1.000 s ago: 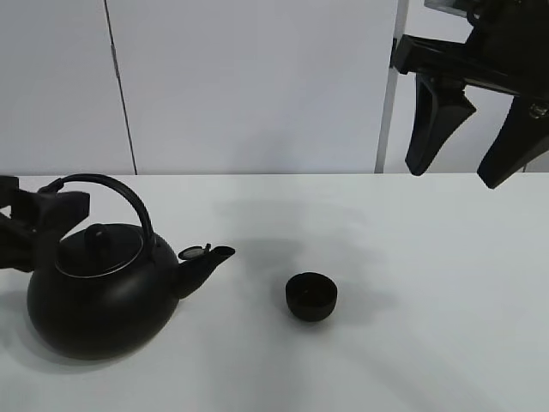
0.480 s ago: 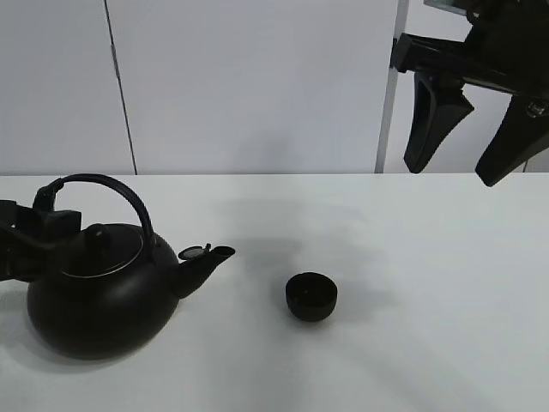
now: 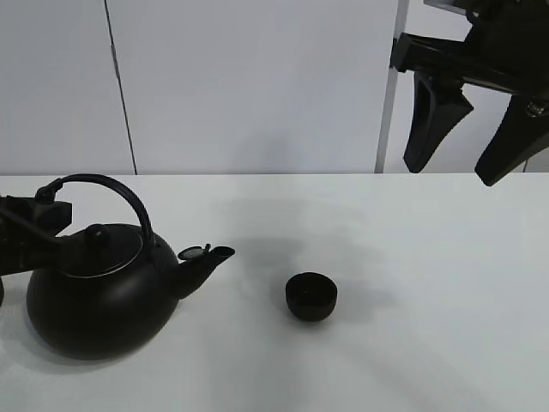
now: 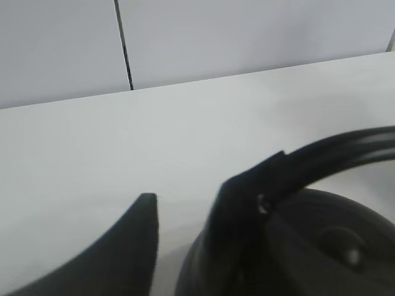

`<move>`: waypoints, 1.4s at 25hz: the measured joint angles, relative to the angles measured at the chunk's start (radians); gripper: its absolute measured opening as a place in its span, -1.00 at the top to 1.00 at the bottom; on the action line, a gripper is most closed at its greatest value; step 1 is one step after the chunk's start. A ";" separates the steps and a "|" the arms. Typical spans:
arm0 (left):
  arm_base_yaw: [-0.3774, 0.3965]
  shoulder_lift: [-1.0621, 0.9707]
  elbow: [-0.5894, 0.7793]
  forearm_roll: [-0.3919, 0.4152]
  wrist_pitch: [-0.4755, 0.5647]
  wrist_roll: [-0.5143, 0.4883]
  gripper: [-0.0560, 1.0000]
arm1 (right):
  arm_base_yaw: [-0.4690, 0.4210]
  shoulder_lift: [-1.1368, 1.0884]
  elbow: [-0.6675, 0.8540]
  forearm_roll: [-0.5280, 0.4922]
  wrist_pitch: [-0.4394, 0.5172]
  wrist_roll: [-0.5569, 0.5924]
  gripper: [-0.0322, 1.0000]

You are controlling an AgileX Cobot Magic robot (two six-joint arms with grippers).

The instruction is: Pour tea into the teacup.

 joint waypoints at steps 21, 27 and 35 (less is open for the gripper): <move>-0.015 -0.193 -0.051 0.074 0.128 0.030 0.68 | 0.000 0.000 0.000 0.003 -0.004 0.000 0.04; -0.158 -0.193 -0.092 -0.096 0.171 0.104 0.68 | 0.000 0.000 0.000 0.004 -0.004 0.000 0.04; -0.349 -0.192 -0.194 -0.376 0.226 0.346 0.68 | 0.000 0.000 0.000 0.002 -0.004 0.000 0.04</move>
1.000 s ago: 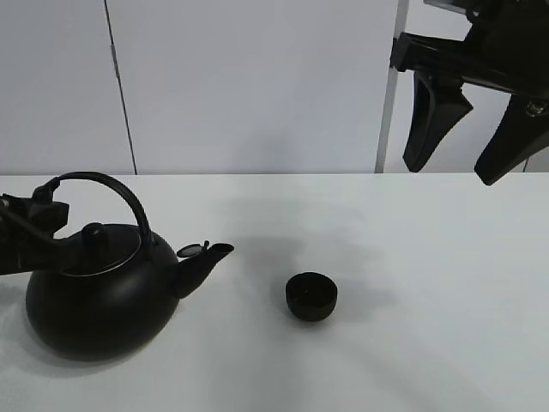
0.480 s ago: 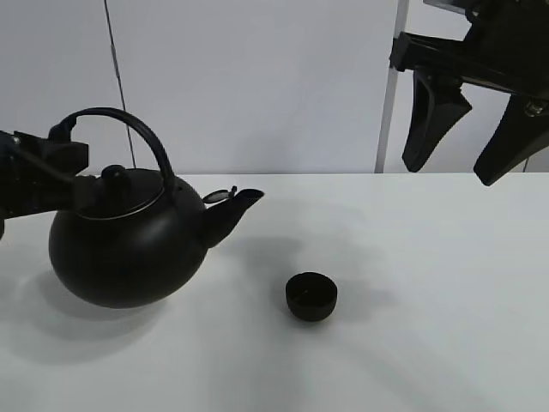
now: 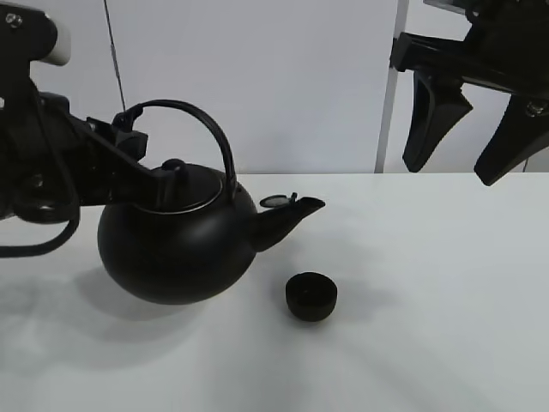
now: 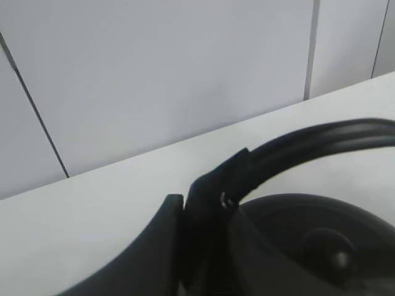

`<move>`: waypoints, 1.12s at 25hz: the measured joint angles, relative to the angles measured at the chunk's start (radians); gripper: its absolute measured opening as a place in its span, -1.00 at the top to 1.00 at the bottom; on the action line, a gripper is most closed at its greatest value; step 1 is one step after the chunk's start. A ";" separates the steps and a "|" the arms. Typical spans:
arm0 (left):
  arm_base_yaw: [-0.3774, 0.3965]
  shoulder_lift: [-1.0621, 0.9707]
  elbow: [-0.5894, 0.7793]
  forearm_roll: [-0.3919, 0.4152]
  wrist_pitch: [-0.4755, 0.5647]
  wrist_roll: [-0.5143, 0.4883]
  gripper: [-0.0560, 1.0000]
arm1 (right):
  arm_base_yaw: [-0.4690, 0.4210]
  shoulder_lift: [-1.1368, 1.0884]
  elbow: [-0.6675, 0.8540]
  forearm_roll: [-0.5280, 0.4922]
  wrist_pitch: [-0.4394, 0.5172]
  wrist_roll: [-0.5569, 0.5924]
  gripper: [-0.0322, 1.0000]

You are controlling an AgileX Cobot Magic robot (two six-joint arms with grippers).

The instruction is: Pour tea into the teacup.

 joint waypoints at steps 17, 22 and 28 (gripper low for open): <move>-0.017 0.119 -0.092 -0.069 0.044 0.010 0.68 | 0.000 0.000 0.000 0.000 0.000 0.000 0.04; -0.017 0.175 -0.116 -0.069 0.045 0.006 0.68 | 0.000 0.000 0.000 0.000 0.000 0.000 0.04; -0.017 0.179 -0.120 -0.069 0.031 0.019 0.68 | 0.000 0.000 0.000 0.000 0.000 0.000 0.04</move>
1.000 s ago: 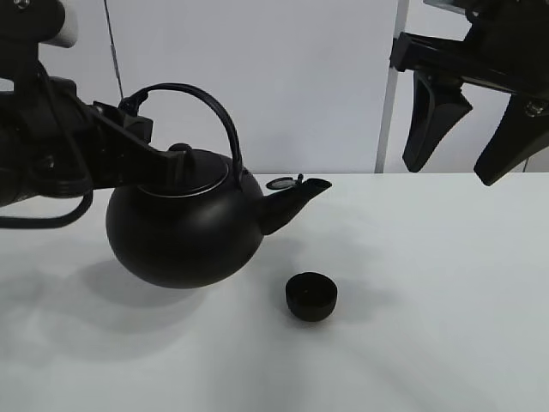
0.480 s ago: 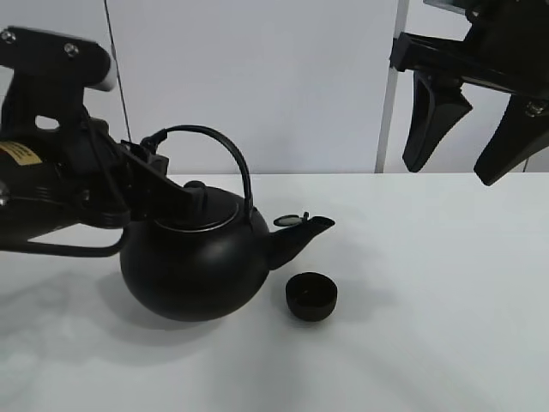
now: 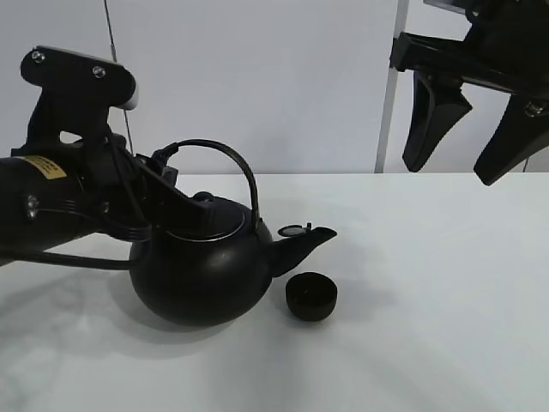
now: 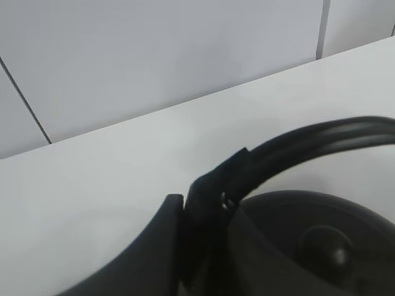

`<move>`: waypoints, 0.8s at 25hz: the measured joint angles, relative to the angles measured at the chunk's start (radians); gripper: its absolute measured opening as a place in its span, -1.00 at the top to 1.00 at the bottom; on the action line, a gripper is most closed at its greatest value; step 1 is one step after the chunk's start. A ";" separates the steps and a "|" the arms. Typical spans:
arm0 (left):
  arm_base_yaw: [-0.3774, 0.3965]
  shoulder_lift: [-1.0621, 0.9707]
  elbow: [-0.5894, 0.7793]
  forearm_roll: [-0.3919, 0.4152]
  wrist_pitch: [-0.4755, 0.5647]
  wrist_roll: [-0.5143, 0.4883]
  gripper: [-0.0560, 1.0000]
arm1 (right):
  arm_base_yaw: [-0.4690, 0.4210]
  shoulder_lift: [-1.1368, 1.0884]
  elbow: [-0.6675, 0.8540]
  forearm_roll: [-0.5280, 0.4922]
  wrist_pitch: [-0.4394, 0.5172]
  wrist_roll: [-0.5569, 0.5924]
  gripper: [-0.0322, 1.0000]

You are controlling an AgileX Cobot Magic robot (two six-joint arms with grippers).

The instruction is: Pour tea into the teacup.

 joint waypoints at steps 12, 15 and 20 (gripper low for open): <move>0.000 0.000 -0.001 -0.064 -0.007 0.124 0.68 | 0.000 0.000 0.000 -0.001 -0.013 0.000 0.04; 0.000 0.000 -0.001 -0.063 -0.007 0.129 0.68 | 0.000 0.000 0.000 -0.001 -0.014 0.000 0.04; 0.000 0.000 -0.001 -0.063 -0.007 0.170 0.68 | 0.000 0.000 0.000 -0.001 -0.015 0.000 0.04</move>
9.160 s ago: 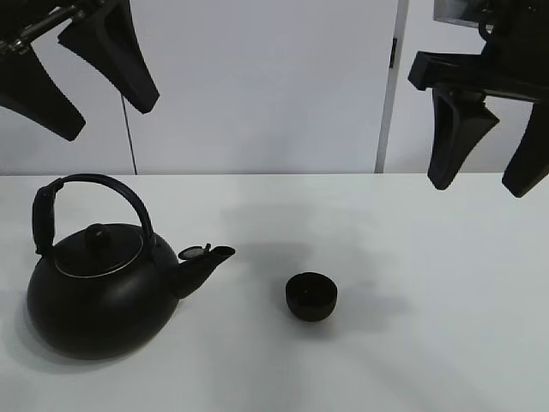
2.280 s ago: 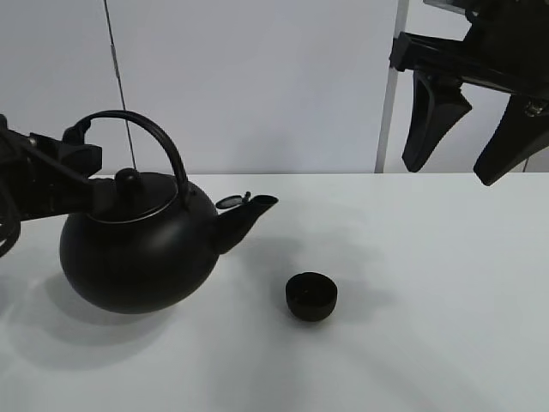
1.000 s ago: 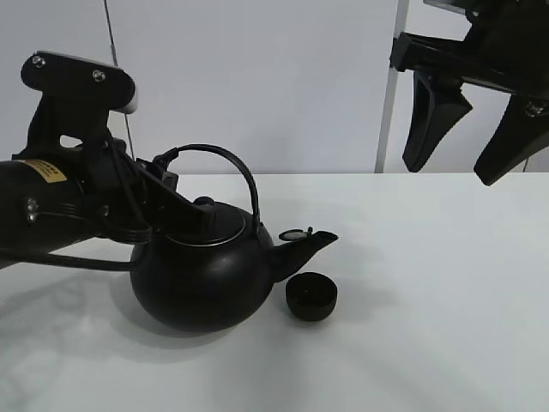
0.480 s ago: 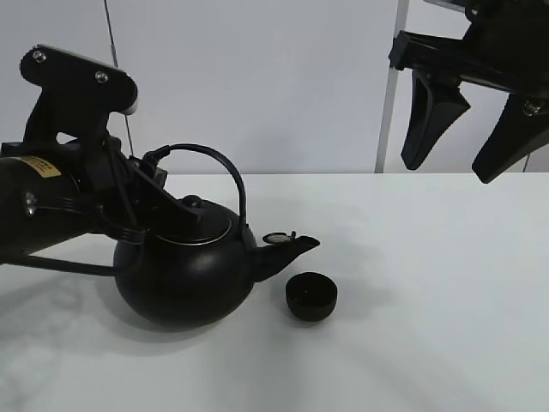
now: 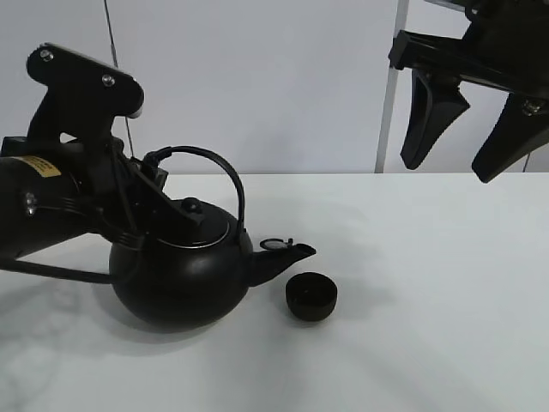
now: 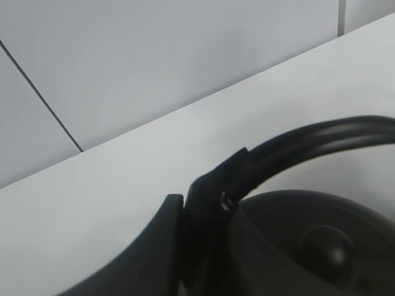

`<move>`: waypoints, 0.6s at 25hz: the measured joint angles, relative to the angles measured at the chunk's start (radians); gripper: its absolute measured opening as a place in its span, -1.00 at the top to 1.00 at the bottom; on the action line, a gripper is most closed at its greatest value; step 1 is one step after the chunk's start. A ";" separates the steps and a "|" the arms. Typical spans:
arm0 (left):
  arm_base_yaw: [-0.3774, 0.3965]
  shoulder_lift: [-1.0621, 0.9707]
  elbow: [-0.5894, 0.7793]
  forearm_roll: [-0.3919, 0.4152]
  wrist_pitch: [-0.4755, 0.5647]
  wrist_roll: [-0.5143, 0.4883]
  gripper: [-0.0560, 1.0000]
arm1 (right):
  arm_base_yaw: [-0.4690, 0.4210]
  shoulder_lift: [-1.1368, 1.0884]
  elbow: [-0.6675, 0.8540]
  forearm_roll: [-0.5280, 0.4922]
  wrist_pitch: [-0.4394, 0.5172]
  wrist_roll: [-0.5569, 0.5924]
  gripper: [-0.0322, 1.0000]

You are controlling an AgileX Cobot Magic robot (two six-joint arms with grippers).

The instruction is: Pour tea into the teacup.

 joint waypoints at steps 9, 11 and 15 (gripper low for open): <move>0.000 0.000 0.000 0.002 0.000 0.076 0.69 | 0.000 0.000 0.000 0.000 -0.002 0.000 0.04; 0.000 0.000 0.000 0.003 0.000 0.085 0.69 | 0.000 0.000 0.000 0.000 -0.004 0.000 0.04; 0.000 0.000 0.000 0.003 0.000 0.110 0.69 | 0.000 0.000 0.000 0.000 -0.004 0.000 0.04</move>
